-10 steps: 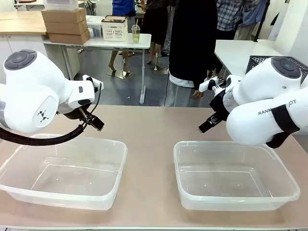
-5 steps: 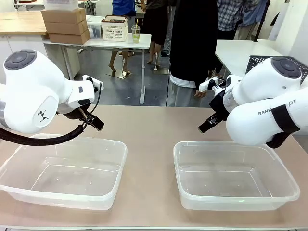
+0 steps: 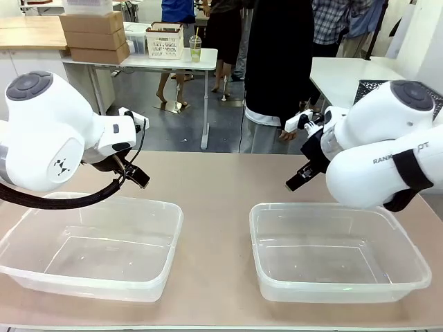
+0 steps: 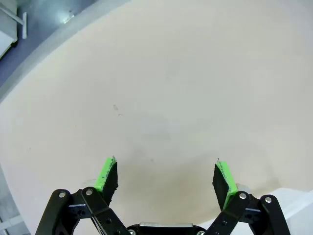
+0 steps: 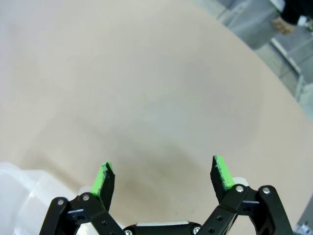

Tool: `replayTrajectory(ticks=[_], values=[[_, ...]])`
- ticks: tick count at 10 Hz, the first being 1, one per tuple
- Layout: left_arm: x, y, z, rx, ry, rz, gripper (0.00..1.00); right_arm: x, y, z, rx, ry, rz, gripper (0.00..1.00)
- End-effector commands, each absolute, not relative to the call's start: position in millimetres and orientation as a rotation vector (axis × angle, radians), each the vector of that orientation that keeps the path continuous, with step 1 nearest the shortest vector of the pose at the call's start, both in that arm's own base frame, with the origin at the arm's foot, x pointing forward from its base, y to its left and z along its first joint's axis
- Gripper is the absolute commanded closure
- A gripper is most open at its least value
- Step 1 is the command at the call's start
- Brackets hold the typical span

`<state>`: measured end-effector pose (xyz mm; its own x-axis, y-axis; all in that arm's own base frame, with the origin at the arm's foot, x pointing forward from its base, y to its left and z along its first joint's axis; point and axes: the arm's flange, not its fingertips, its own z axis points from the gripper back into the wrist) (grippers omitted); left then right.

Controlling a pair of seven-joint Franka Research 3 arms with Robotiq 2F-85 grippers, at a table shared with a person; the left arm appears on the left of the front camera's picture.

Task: Sort the waste into each basket.
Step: Pick up the Organizing box on the left side of the table and lift it.

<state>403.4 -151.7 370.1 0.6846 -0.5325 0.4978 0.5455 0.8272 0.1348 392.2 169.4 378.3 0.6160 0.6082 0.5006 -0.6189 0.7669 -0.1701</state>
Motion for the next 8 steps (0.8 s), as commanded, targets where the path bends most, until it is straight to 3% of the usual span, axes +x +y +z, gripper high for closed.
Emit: replayTrajectory(ticks=[1, 2, 3, 4, 5, 6, 7, 8], values=[[368, -162, 425, -0.058, -0.613, -0.681, 0.00, 346, 136, 459, 0.009, -0.654, 0.884, 0.00], [327, -165, 462, -0.021, -0.645, -0.723, 0.00, 308, 113, 498, -0.019, -0.753, 0.799, 0.00], [299, -164, 481, 0.010, -0.715, -0.714, 0.00, 277, 97, 510, -0.067, -0.864, 0.727, 0.00], [281, -161, 486, -0.039, -0.706, -0.758, 0.00, 266, 91, 500, -0.117, -0.873, 0.665, 0.00], [363, -183, 463, -0.016, -0.669, -0.705, 0.00, 354, 142, 512, -0.026, -0.772, 0.779, 0.00], [363, -183, 463, -0.016, -0.669, -0.705, 0.00, 354, 142, 512, -0.026, -0.772, 0.779, 0.00], [363, -183, 463, -0.016, -0.669, -0.705, 0.00, 326, 116, 560, -0.060, -0.858, 0.730, 0.00], [338, -185, 497, -0.011, -0.691, -0.728, 0.00, 331, 131, 548, 0.449, -0.699, 0.771, 0.00]])
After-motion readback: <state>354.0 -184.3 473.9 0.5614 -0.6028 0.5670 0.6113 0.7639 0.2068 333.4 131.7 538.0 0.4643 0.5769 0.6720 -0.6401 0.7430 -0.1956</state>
